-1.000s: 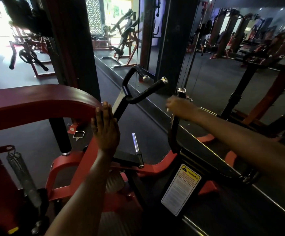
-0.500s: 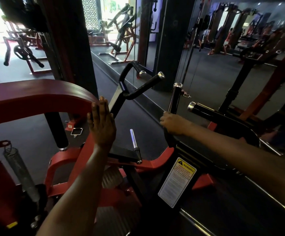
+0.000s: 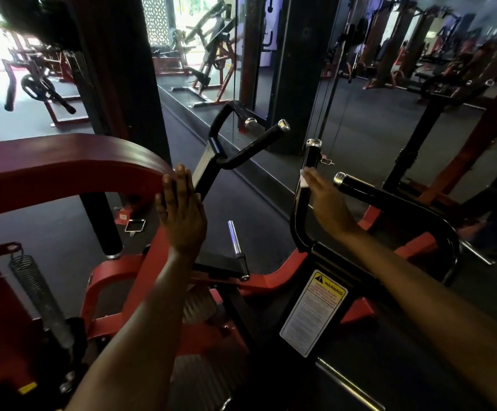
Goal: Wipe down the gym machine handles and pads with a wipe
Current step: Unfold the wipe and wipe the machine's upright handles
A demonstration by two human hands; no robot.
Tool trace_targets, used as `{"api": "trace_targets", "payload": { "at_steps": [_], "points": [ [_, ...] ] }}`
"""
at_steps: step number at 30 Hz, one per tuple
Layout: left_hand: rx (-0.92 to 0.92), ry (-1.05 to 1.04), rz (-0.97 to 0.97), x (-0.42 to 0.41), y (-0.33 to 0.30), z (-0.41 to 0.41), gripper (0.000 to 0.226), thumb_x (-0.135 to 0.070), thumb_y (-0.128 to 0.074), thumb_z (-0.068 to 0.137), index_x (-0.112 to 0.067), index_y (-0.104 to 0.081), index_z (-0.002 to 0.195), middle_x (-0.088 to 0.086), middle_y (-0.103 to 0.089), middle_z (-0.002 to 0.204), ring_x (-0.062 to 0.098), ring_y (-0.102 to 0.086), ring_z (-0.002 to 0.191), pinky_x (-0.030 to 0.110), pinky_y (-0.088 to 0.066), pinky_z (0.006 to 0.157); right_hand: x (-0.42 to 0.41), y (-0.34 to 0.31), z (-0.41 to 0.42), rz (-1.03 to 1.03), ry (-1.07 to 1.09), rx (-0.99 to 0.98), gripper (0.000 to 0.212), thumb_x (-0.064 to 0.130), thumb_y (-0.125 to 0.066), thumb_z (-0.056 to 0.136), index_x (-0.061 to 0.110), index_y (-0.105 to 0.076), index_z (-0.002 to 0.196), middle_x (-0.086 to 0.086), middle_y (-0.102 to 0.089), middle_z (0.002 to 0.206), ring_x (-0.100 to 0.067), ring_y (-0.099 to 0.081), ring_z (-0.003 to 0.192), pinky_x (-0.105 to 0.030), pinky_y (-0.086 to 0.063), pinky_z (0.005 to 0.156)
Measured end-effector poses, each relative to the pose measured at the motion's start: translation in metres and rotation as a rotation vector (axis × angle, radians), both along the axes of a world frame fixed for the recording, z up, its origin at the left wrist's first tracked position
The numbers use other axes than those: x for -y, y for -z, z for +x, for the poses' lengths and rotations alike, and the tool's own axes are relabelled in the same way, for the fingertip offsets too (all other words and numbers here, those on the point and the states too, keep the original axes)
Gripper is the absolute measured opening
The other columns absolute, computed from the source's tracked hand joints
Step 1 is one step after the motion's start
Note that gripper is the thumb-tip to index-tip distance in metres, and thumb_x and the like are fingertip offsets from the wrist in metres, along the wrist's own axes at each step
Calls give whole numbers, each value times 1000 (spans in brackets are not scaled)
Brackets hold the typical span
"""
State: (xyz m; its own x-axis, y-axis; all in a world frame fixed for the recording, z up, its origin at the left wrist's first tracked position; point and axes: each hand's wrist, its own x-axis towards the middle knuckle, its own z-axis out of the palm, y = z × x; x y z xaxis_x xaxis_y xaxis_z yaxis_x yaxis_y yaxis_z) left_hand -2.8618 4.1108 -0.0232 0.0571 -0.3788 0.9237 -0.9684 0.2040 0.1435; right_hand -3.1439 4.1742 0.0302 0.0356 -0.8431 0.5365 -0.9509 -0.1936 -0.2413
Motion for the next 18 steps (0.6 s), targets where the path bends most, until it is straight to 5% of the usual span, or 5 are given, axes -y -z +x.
{"api": "trace_targets", "payload": {
  "at_steps": [3, 6, 9, 13, 18],
  "points": [
    [-6, -6, -11, 1, 0, -1, 56, -22, -44, 98, -7, -24, 149, -2, 15, 161, 19, 15, 148, 37, 14, 119, 3, 28, 22, 172, 116, 13, 68, -22, -35, 85, 1, -19, 147, -16, -7, 157, -29, -2, 144, -46, -27, 114],
    [2, -20, -22, 2, 0, -1, 57, -21, -45, 99, -8, -22, 149, -2, 15, 161, 19, 15, 148, 37, 13, 119, -22, 57, 43, 226, 249, -23, 68, -10, -40, 93, 2, -4, 150, -20, 5, 157, -35, -27, 139, -32, -46, 98],
    [-3, -13, -29, 1, 0, -1, 58, -21, -45, 99, -8, -21, 150, -2, 15, 161, 19, 15, 148, 37, 13, 119, -46, 61, 55, 292, 319, -19, 59, 5, -40, 99, -2, -9, 148, -25, -20, 152, -30, -50, 124, -31, -47, 94],
    [4, -5, -24, 2, 0, -2, 53, -21, -40, 100, -8, -24, 148, -2, 15, 161, 18, 15, 148, 37, 14, 118, -39, 29, 33, 618, 450, 6, 29, 11, -44, 97, 4, -49, 126, -12, -58, 113, -19, -59, 94, -26, -49, 70],
    [-10, -5, -22, 2, 0, 0, 55, -21, -41, 99, -9, -22, 149, -2, 14, 161, 19, 14, 148, 37, 14, 119, 9, 2, 12, 504, 414, 768, 22, 13, -36, 101, 11, -55, 90, -9, -51, 76, -12, -53, 59, -20, -39, 47]
  ]
}}
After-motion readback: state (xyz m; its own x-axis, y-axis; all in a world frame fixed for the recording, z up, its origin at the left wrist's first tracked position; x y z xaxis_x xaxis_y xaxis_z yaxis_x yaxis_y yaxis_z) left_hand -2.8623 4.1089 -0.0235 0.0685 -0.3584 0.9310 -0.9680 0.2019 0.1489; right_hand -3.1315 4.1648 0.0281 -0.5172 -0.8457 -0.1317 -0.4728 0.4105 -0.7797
